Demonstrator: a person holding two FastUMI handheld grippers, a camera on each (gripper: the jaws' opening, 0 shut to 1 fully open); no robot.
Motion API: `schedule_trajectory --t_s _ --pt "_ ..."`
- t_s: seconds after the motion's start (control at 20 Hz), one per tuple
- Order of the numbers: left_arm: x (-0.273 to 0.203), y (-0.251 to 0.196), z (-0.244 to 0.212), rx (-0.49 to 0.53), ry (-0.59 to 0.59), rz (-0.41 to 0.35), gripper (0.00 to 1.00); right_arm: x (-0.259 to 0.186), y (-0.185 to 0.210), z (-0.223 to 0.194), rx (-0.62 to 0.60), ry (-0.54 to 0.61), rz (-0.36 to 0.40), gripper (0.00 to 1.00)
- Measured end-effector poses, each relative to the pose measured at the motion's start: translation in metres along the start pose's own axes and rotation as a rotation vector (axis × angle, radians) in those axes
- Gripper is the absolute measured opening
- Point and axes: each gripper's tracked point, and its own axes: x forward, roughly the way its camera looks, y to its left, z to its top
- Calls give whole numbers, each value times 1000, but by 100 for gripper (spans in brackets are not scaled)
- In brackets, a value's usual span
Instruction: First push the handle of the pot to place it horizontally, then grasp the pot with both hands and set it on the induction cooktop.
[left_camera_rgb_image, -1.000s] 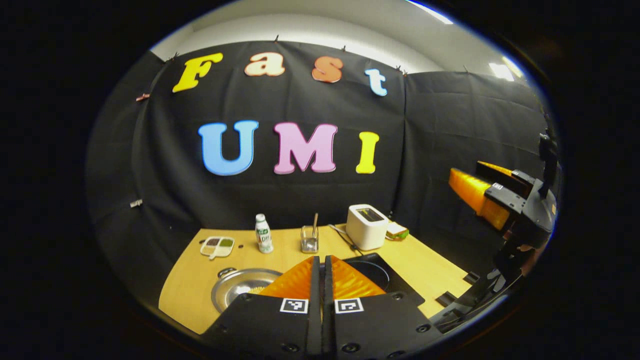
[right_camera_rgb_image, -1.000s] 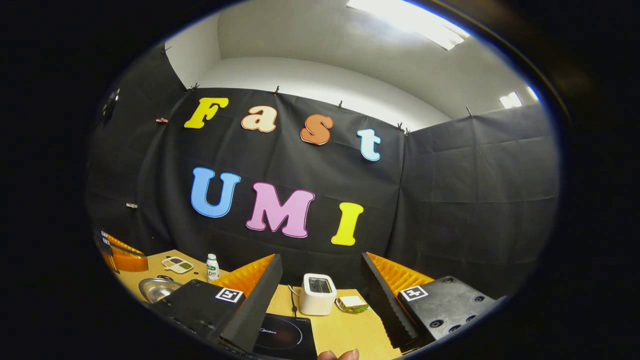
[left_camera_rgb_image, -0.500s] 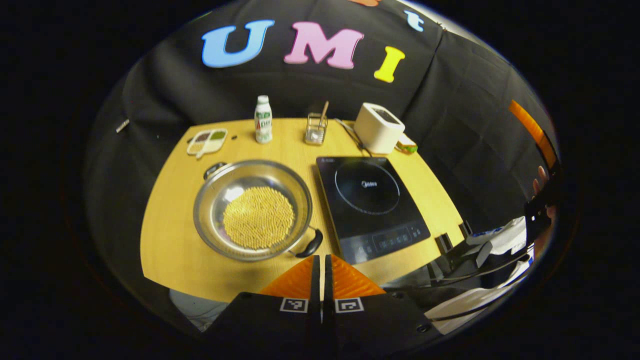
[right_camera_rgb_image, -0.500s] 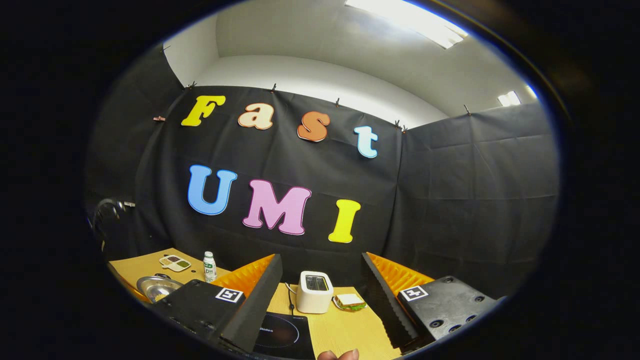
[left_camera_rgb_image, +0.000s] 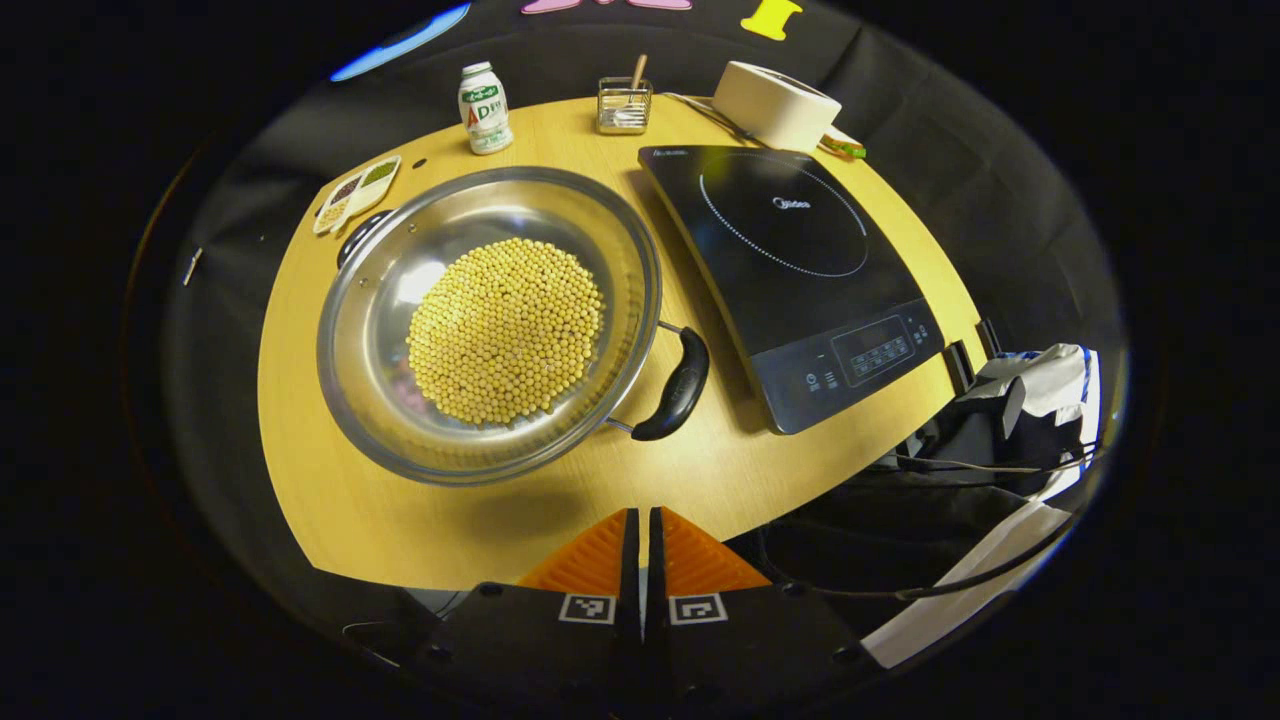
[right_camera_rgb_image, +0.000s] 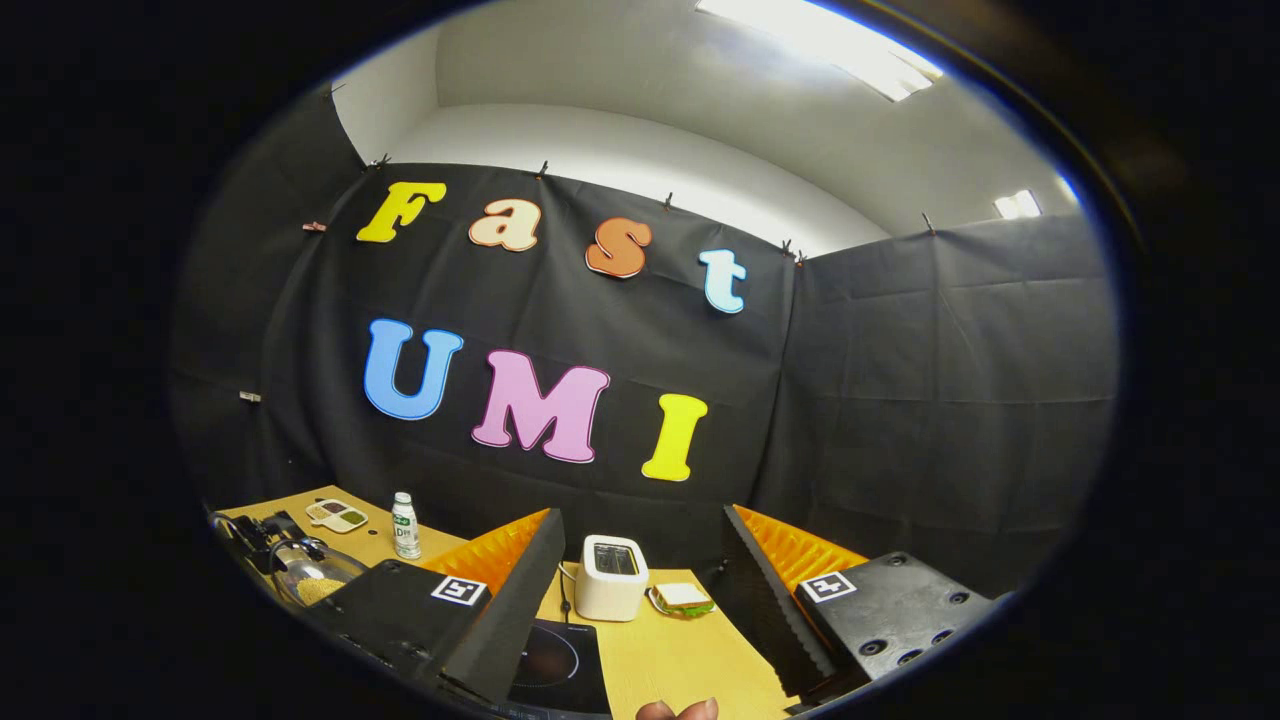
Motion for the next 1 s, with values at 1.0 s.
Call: schedule_trajectory --t_s 1.0 --pt "56 -12 74 29 -52 102 5 7 -42 -12 -75 16 -118 97"
